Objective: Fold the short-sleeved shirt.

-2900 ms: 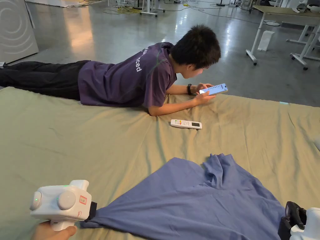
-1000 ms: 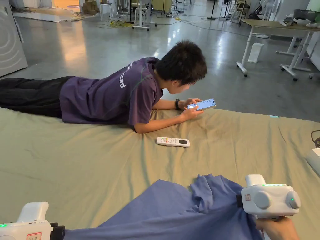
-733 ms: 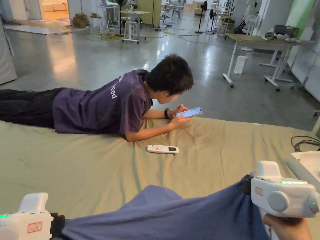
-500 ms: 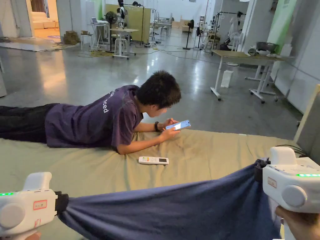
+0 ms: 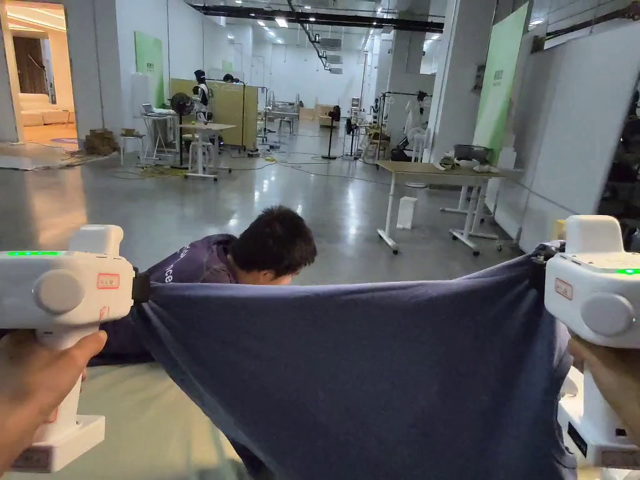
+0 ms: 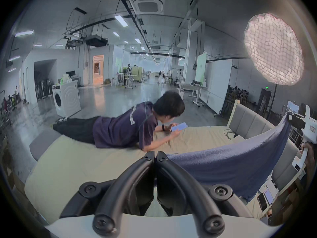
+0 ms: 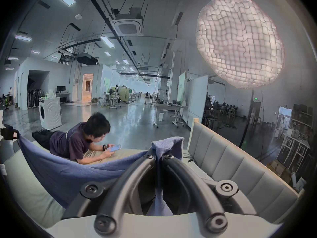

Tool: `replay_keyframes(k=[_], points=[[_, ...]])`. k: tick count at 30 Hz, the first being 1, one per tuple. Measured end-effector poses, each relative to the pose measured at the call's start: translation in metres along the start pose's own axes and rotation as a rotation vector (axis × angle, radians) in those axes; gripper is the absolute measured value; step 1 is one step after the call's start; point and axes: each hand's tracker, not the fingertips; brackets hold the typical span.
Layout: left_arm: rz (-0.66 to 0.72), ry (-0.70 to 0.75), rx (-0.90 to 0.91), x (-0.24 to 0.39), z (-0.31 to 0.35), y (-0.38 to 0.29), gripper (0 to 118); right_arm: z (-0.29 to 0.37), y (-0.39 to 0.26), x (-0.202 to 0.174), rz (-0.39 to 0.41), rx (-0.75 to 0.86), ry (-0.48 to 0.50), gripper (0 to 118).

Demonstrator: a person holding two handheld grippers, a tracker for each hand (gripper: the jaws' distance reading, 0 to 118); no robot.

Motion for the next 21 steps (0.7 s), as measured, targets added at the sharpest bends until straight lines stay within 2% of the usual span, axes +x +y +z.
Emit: replay_keyframes(k=[8,21], points=[[-0.061,0.041,0.066,0.006,-0.01,0.071,2,-0.022,0.046,-0.003,-0.02,0.061,-0.022,4],[-0.097,0.14,0.11,-0.011,-0.059,0.142,2,-0.11,0.083,-0.049,-0.04,0.111,-0.013,4]])
